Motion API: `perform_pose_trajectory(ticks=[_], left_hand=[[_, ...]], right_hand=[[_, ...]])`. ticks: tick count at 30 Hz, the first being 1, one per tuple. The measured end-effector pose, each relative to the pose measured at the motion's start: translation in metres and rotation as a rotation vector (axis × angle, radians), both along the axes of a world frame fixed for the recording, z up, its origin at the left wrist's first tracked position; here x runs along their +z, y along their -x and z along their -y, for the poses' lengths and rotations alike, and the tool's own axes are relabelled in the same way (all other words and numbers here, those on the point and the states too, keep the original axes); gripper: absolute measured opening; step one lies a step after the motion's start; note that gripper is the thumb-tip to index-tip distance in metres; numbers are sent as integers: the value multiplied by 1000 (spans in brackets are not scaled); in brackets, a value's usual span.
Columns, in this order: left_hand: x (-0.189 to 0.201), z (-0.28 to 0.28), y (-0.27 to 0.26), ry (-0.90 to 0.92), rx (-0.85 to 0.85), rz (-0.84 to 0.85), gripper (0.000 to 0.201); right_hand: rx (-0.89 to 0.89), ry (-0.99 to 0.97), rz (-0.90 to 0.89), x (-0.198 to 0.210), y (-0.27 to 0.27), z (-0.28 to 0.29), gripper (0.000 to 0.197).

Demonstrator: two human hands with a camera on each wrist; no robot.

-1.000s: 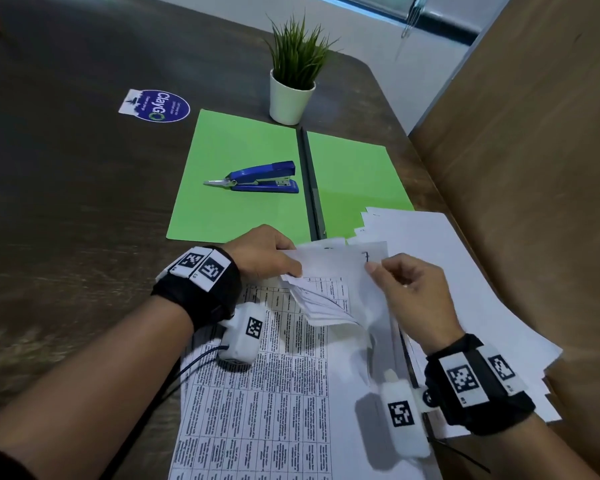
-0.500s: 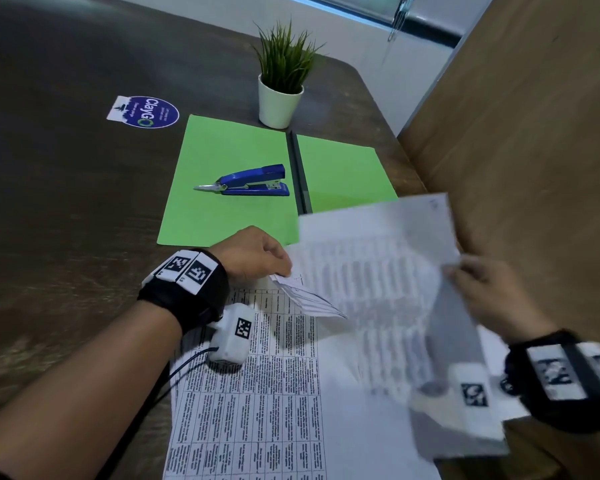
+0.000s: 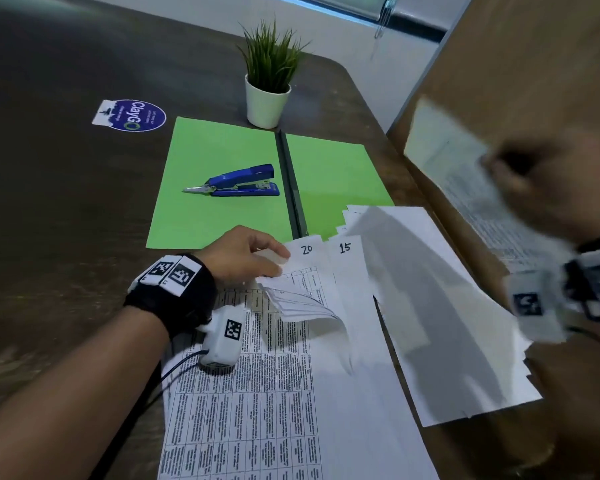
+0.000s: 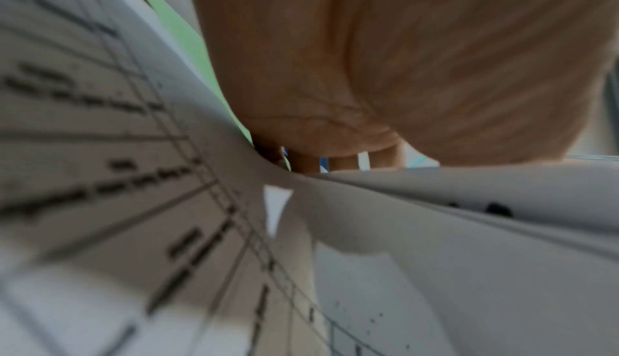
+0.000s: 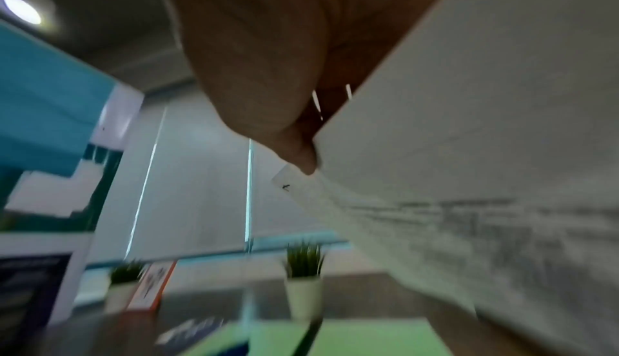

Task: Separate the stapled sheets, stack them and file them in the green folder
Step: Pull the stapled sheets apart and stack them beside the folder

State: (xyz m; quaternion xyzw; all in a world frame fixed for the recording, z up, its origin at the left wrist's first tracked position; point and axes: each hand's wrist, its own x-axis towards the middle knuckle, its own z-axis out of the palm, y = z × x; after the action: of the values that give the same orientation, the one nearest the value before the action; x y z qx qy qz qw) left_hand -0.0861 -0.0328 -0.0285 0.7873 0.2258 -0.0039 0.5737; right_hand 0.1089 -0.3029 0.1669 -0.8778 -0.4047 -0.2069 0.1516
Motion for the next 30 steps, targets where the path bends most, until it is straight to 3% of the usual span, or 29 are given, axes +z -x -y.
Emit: perform_pose_trajectory(ticks=[4,6,8,11,15,17,19,21,25,30], left_hand=[[-1,2,2,25,62,71,30],[0,2,2,41,45,93,37],[0,2,2,77,34,121,48],[-1,2,1,108,26,126,54],[-4,1,1,44,4,138,34],[-4,1,1,20,5,151,31],[-3,1,1,45,12,164,34],[-2,2,1,68,4,164,38],[-5,2,1,48,19,178,32],[-5,2,1,28,12,163,20]], right_hand=[[90,286,-273,-98,49,-29,31],[49,348,-430,-142,44,-36,34],[-15,342,-472,-165,40,-38,33],[-93,308,-491,-178,32,-43,34],[-196,342,-538,-180,24,-38,39],[-200,196,-530,-178,27,-36,45],[-139,-77,-527,-176,32,-35,49],[-54,-240,-605,-175,43,-35,45],[-1,-148,-756,-185,65,-41,14],[24,-136,-788,-193,72,-48,25]])
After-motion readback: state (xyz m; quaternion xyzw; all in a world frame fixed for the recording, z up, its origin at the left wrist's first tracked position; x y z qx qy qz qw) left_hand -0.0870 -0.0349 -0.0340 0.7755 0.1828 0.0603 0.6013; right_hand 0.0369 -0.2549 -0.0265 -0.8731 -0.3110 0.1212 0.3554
